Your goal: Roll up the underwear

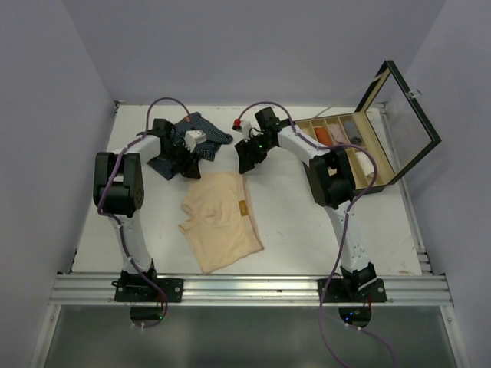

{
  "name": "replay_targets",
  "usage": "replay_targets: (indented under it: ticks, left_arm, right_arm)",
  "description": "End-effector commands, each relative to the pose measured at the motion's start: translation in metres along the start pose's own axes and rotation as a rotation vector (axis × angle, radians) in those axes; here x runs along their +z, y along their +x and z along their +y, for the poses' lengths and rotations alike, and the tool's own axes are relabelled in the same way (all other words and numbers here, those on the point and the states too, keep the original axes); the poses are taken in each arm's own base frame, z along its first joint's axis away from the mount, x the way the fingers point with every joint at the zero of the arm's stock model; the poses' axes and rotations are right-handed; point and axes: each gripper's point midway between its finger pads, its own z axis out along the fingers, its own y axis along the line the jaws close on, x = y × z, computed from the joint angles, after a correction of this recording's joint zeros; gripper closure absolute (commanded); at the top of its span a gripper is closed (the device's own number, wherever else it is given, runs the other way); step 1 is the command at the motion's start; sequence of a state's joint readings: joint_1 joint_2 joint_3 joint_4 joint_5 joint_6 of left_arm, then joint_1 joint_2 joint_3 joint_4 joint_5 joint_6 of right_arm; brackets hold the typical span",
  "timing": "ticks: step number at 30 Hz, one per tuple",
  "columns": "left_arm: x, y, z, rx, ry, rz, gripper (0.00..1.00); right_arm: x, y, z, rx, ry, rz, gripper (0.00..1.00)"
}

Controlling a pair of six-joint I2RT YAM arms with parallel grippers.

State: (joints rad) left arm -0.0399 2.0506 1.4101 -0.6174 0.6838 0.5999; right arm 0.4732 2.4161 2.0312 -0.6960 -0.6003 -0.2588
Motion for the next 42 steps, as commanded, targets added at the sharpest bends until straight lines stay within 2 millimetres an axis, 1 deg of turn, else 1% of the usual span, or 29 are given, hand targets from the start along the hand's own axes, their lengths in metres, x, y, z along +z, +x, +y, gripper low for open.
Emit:
replay_targets:
  ticks: [1,3,6,7,9,10,12,13,17,18,20,21,23,24,25,27,28,29,30,31,33,35,36,37,38,39,40,41,42]
  left_arm:
    - [-0.002,0.001,0.007,0.05,-0.022,0.012,0.49]
    - [-0.004,0.002,0.01,0.05,-0.032,0.011,0.49]
    - [-0.009,-0.002,0.014,0.035,-0.038,-0.018,0.49]
    - [-0.009,0.0,0.014,0.028,-0.037,-0.013,0.49]
    - [-0.009,0.002,0.015,0.027,-0.031,-0.005,0.49]
    - [-0.009,0.004,0.015,0.028,-0.03,0.002,0.5]
    - [-0.008,0.007,0.014,0.027,-0.026,0.01,0.5]
    - [-0.009,0.009,0.013,0.021,-0.022,0.011,0.51]
    - [-0.006,0.007,0.006,0.009,0.034,-0.007,0.6]
    - [-0.005,0.006,0.004,0.006,0.05,-0.012,0.68]
    - [-0.004,0.003,0.0,0.001,0.081,-0.023,0.77]
    - [-0.004,0.001,0.0,-0.003,0.083,-0.026,0.85]
    - [-0.006,-0.007,0.005,0.005,0.067,-0.044,0.91]
    - [-0.007,-0.012,0.009,0.005,0.054,-0.055,0.98]
    - [-0.011,-0.027,0.017,0.029,0.025,-0.086,1.0]
    - [-0.015,-0.043,0.027,0.02,-0.002,-0.111,1.0]
    - [-0.024,-0.067,0.036,0.032,-0.036,-0.152,1.0]
    - [-0.024,-0.074,0.041,0.032,-0.042,-0.161,1.0]
    - [-0.028,-0.083,0.044,0.04,-0.051,-0.174,1.0]
    - [-0.038,-0.101,0.047,0.057,-0.065,-0.202,1.0]
    - [-0.048,-0.115,0.047,0.079,-0.078,-0.226,1.0]
    - [-0.063,-0.129,0.04,0.109,-0.092,-0.251,1.0]
    - [-0.068,-0.132,0.037,0.123,-0.093,-0.257,1.0]
    - [-0.069,-0.126,0.03,0.129,-0.08,-0.248,1.0]
    - [-0.082,-0.132,0.019,0.158,-0.086,-0.264,1.0]
    - [-0.086,-0.13,0.011,0.171,-0.082,-0.268,1.0]
    - [-0.082,-0.115,0.002,0.175,-0.063,-0.248,1.0]
    - [-0.097,-0.119,-0.011,0.213,-0.082,-0.265,1.0]
    - [-0.099,-0.113,-0.019,0.229,-0.082,-0.262,1.0]
  right_arm:
    - [0.0,-0.004,0.014,-0.075,-0.081,-0.018,0.42]
    - [0.001,0.0,0.015,-0.091,-0.097,-0.014,0.43]
    - [0.002,0.001,0.016,-0.114,-0.106,-0.015,0.5]
    - [0.003,0.001,0.015,-0.118,-0.109,-0.013,0.58]
    - [0.003,0.002,0.015,-0.124,-0.109,-0.009,0.67]
    - [0.003,0.003,0.014,-0.128,-0.109,-0.004,0.76]
    - [-0.001,0.002,0.014,-0.134,-0.104,-0.006,0.81]
    - [-0.002,0.002,0.015,-0.136,-0.104,-0.006,0.87]
    - [-0.011,-0.003,0.017,-0.146,-0.098,-0.02,0.95]
    - [-0.013,-0.004,0.018,-0.147,-0.098,-0.021,1.0]
    - [-0.017,-0.006,0.017,-0.146,-0.094,-0.025,1.0]
    - [-0.02,-0.009,0.017,-0.146,-0.091,-0.033,1.0]
    - [-0.026,-0.013,0.013,-0.13,-0.074,-0.044,1.0]
    - [-0.031,-0.02,0.01,-0.128,-0.065,-0.062,1.0]
    - [-0.035,-0.025,0.008,-0.118,-0.06,-0.074,1.0]
    - [-0.049,-0.038,-0.001,-0.127,-0.028,-0.112,1.0]
    - [-0.057,-0.044,-0.002,-0.142,-0.015,-0.127,1.0]
    - [-0.065,-0.048,-0.006,-0.149,0.0,-0.141,1.0]
    - [-0.072,-0.054,-0.007,-0.161,0.018,-0.155,1.0]
    - [-0.081,-0.06,-0.007,-0.179,0.028,-0.17,1.0]
    - [-0.096,-0.07,-0.007,-0.208,0.046,-0.194,1.0]
    - [-0.112,-0.08,0.0,-0.252,0.059,-0.217,1.0]
    - [-0.117,-0.082,0.003,-0.265,0.063,-0.222,1.0]
    - [-0.121,-0.083,0.006,-0.277,0.06,-0.229,1.0]
    - [-0.131,-0.089,0.012,-0.293,0.064,-0.247,1.0]
    - [-0.134,-0.088,0.017,-0.298,0.052,-0.247,1.0]
    - [-0.136,-0.086,0.023,-0.303,0.04,-0.245,1.0]
    - [-0.145,-0.089,0.032,-0.316,0.033,-0.259,1.0]
    - [-0.144,-0.083,0.037,-0.311,0.015,-0.246,1.0]
